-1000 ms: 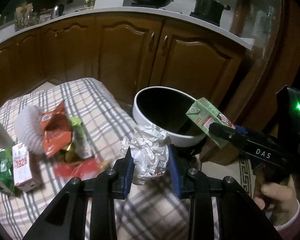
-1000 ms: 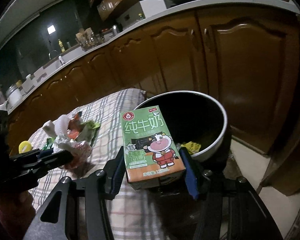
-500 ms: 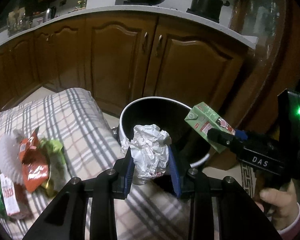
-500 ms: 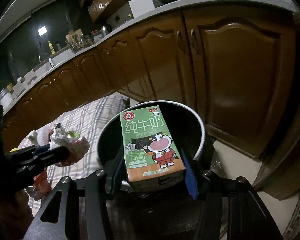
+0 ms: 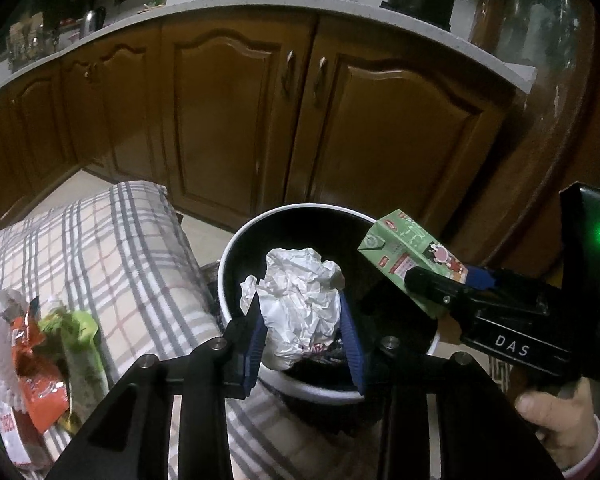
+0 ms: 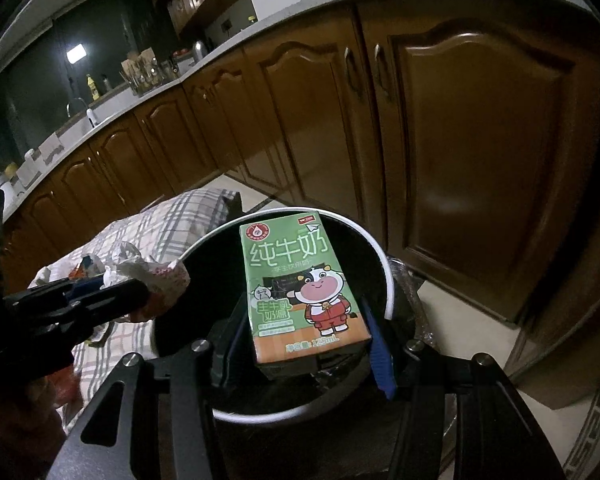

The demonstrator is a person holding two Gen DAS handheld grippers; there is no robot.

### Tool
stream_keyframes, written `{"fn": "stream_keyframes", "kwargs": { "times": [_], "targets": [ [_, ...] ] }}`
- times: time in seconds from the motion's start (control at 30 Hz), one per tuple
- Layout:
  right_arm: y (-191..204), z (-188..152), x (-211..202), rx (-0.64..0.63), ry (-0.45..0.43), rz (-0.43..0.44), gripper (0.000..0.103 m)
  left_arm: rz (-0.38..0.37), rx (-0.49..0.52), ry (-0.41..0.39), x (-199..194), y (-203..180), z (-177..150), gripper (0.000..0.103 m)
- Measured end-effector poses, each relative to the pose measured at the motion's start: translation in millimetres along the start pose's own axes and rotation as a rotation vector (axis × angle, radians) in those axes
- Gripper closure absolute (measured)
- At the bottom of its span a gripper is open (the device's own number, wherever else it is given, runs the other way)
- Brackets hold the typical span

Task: Collect trash
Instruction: 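Move both items over the white bin and release them inside, then grasp the green crushed can with the left tool while the right tool grasps the red wrapper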

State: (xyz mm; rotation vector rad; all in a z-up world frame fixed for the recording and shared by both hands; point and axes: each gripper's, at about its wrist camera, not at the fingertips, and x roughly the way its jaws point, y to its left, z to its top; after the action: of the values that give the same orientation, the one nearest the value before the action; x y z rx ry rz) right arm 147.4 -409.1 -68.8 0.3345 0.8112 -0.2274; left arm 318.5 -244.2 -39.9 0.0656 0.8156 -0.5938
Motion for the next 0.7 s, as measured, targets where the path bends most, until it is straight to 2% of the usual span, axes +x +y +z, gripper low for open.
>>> {"fn": "stream_keyframes", "kwargs": {
  "times": [0.2,0.3,0.37,0.4,0.47,0.7],
  "targets": [
    [-9.2,4.9,5.9,0.029,0.016,0.015,0.050,0.001,-0.010,0.013,12.4,-0.8,5.8,0.061],
    [-12.5,6.1,7.4,0.039,0.020,0.022,0.049,-0.026,-0.004,0.023,15.4,-1.3,7.3,0.048],
    [-15.6,6.5,7.3,0.052,0.022,0.034,0.049,-0.025,-0.005,0.018,13.0,-2.5,6.4,0.032],
    [-16.8,6.6,7.5,0.056,0.024,0.038,0.048,-0.020,-0.004,0.014,11.8,-2.2,5.8,0.029],
    [-18.0,5.3,4.9,0.066,0.017,0.041,0.035,-0.012,-0.001,0.011,7.7,-2.6,2.6,0.027],
    [-9.7,-1.0,-9.0,0.069,-0.008,0.051,0.033,0.002,-0.016,-0.026,-26.8,6.2,-21.0,0.025]
  ]
}}
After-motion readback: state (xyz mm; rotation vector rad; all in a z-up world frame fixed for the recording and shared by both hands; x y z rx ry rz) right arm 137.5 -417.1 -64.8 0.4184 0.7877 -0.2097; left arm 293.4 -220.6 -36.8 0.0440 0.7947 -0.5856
